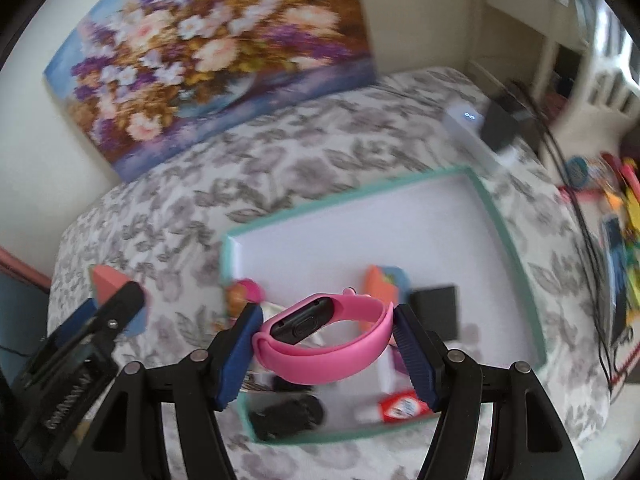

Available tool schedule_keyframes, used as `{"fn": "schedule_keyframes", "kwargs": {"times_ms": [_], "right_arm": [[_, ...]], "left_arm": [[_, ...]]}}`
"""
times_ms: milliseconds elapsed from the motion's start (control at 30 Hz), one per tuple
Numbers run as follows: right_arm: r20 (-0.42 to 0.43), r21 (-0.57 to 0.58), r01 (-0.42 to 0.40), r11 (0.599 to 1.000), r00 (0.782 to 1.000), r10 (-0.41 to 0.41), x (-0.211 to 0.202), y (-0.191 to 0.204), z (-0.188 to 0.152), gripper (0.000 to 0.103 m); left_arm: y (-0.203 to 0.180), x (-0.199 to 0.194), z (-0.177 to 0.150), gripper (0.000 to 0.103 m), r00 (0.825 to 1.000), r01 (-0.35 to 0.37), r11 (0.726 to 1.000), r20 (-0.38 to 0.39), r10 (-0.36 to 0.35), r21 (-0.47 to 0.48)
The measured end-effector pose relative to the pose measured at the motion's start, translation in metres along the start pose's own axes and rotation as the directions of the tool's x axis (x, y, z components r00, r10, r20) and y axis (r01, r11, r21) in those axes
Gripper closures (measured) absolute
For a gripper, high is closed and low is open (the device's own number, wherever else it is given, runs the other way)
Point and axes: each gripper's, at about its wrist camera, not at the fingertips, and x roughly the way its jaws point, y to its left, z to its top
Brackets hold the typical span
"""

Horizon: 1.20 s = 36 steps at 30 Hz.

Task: Organize rigid objects
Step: 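Carry the orange-blue toy with the left tool while the right tool carries the pink band to the tray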

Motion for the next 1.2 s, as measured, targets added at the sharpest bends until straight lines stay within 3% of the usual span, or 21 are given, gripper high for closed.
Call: {"fn": "schedule_keyframes", "kwargs": {"times_ms": [267,500,1200], "right_arm": [[-0.03,0.082,0.072,0.994,0.997,-0.07,0.01,-0.052,-0.009,0.033],[-0.08,0.107,0.096,0.99,0.993,-0.087,0.03,-0.074,-0.01,0.033],[-0.155,0.105,0.112,0.988,0.983,-0.095,0.055,-0.083,-0.018,0.032]], "left_arm": [[-0.054,0.005,-0.019,0.029,0.998,0.058,0.993,-0.038,-0.054,0.105],[-0.077,0.024,-0.028,0.029,0.99,0.104,0.988,-0.107,-0.092,0.112],[-0.076,0.048,-0.035,0.028,0.976,0.13,0.989,-0.187,-0.115,0.068]]}}
